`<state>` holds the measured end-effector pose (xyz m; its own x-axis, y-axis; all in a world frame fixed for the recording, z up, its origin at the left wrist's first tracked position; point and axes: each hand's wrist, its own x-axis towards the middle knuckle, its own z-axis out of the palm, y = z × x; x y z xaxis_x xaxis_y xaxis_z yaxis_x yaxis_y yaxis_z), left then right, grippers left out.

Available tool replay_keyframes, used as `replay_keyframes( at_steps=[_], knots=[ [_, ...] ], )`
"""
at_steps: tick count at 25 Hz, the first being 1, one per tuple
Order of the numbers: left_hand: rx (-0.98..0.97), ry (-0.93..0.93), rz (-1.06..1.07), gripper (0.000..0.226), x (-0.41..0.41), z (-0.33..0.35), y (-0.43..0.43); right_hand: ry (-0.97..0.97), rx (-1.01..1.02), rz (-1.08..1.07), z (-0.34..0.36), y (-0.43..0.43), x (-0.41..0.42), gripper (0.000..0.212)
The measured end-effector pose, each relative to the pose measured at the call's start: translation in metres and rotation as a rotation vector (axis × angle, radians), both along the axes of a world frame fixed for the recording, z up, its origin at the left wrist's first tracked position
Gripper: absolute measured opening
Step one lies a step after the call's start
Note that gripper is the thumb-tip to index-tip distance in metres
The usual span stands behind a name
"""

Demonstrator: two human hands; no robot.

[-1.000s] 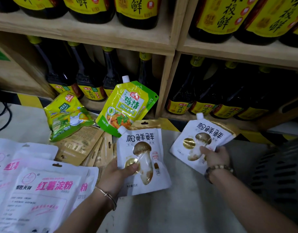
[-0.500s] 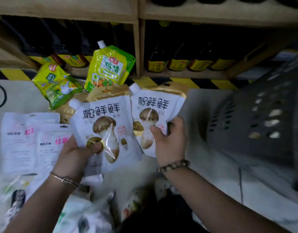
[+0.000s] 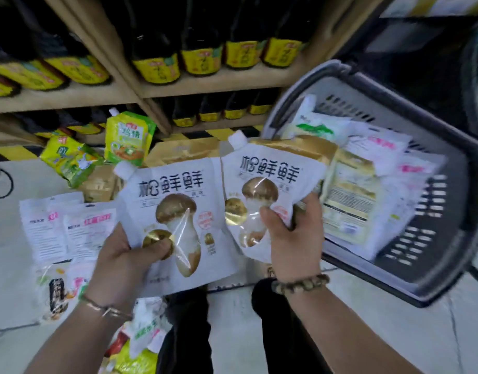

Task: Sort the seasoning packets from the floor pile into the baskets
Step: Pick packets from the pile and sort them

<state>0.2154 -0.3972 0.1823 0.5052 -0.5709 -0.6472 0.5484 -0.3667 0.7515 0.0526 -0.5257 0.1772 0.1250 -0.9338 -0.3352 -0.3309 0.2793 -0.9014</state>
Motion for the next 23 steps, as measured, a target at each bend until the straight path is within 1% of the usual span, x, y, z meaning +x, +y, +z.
replay_keyframes(
  at_steps=[2, 3, 4, 5, 7, 10, 13, 15, 17, 18, 20, 21, 23],
  knots=[
    [-0.047, 0.021, -0.074, 0.047, -0.033, 0.015, -0.041, 0.035, 0.019, -0.092, 0.016, -0.032, -0.045, 0.037],
    [-0.063, 0.041, -0.109, 0.052, -0.050, 0.019, -0.063, 0.058, 0.017, -0.135, 0.022, -0.048, -0.069, 0.036],
    [-0.056, 0.056, -0.148, 0.060, -0.068, 0.019, -0.082, 0.100, 0.013, -0.161, 0.025, -0.063, -0.095, 0.034],
    [-0.032, 0.058, -0.193, 0.061, -0.087, 0.017, -0.102, 0.154, 0.016, -0.183, 0.028, -0.077, -0.122, 0.030],
    [0.003, 0.045, -0.279, 0.048, -0.124, 0.007, -0.142, 0.240, 0.009, -0.250, 0.029, -0.106, -0.176, 0.028],
    [0.018, -0.017, -0.418, 0.049, -0.175, -0.022, -0.197, 0.414, 0.060, -0.298, 0.012, -0.143, -0.246, 0.025],
    [0.070, -0.063, -0.502, 0.043, -0.212, -0.064, -0.239, 0.521, 0.140, -0.266, -0.023, -0.173, -0.287, 0.027],
    [0.202, -0.169, -0.609, 0.043, -0.228, -0.093, -0.255, 0.534, 0.210, -0.188, -0.046, -0.181, -0.297, 0.032],
    [0.314, -0.233, -0.692, 0.052, -0.236, -0.111, -0.262, 0.509, 0.305, -0.131, -0.070, -0.178, -0.301, 0.038],
    [0.344, -0.266, -0.713, 0.055, -0.238, -0.114, -0.262, 0.520, 0.356, -0.137, -0.079, -0.175, -0.302, 0.041],
    [0.406, -0.408, -0.763, 0.061, -0.240, -0.109, -0.257, 0.558, 0.438, -0.190, -0.089, -0.165, -0.302, 0.044],
    [0.430, -0.484, -0.780, 0.066, -0.240, -0.105, -0.254, 0.543, 0.449, -0.227, -0.091, -0.162, -0.301, 0.046],
    [0.449, -0.667, -0.811, 0.077, -0.239, -0.095, -0.244, 0.501, 0.404, -0.274, -0.088, -0.158, -0.299, 0.047]
  ],
)
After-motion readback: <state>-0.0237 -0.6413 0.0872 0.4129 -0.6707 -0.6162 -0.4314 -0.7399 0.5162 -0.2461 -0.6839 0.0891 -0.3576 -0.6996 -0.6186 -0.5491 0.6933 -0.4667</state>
